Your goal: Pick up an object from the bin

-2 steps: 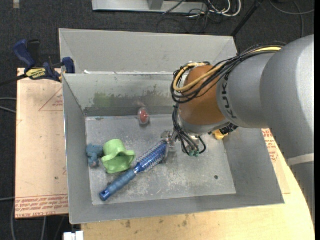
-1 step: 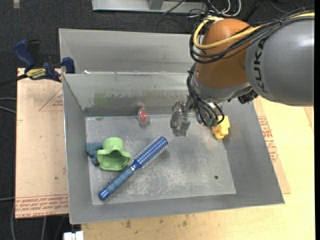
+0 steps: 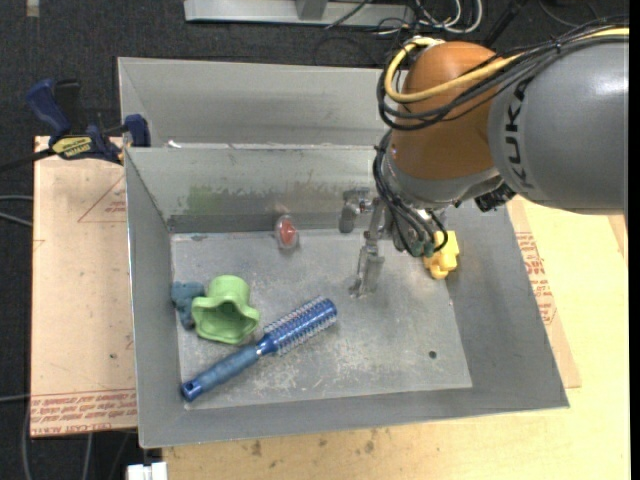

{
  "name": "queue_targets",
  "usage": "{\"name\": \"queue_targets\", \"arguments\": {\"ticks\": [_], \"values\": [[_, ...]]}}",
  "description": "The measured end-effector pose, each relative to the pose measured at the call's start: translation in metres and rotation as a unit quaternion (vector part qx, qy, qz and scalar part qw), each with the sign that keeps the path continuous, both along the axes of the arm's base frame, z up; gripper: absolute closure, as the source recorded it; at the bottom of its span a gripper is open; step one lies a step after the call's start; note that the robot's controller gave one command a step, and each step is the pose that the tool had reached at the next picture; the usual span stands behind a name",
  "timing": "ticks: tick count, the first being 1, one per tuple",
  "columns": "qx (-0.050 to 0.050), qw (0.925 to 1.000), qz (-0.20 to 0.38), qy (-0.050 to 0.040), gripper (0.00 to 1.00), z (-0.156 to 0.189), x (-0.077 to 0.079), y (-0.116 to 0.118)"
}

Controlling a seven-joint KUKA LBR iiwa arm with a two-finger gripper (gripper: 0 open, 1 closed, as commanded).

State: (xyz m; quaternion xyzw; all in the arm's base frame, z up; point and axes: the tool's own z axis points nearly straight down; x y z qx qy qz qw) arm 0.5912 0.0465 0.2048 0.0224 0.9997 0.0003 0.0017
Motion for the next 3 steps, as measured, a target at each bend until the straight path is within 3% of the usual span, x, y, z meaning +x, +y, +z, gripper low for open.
{"name": "queue_targets", "arguments": {"ticks": [1,2,3], "values": [[0.0,0.9965,0.084,0.0061,0.0,-0.117,-0.064,0.0],[0.001,0.9982,0.06,0.0026,0.0,-0.136,-0.072,0.003],[0.0,0.9982,0.061,0.0023,1.0,-0.136,-0.072,0.003]]}}
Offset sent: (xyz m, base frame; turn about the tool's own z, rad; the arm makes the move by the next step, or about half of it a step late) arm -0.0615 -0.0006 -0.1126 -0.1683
